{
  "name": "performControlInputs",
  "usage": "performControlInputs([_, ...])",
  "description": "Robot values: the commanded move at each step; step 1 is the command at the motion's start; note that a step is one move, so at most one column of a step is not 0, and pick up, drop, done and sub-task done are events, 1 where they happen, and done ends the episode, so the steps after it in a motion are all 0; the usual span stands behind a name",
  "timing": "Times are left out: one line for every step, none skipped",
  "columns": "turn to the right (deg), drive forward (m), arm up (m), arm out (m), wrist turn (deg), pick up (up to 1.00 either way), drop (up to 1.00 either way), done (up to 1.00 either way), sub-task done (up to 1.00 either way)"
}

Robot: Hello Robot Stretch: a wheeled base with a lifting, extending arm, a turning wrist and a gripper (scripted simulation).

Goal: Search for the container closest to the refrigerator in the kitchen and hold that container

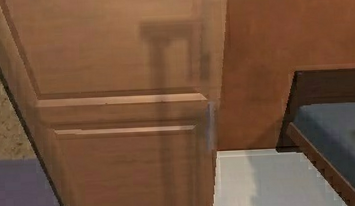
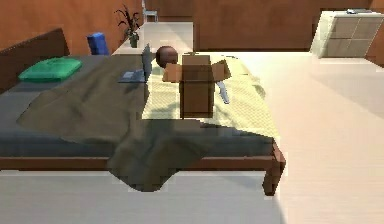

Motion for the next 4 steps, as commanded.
performControlInputs([0.0, 0.25, 0.00, 0.00, 0.0, 0.00, 0.00, 0.00, 0.00])
performControlInputs([-45.0, 0.00, 0.00, 0.00, 0.0, 0.00, 0.00, 0.00, 0.00])
performControlInputs([-15.0, 0.00, 0.00, 0.00, 0.0, 0.00, 0.00, 0.00, 0.00])
performControlInputs([0.0, 0.65, 0.00, 0.00, 0.0, 0.00, 0.00, 0.00, 0.00])
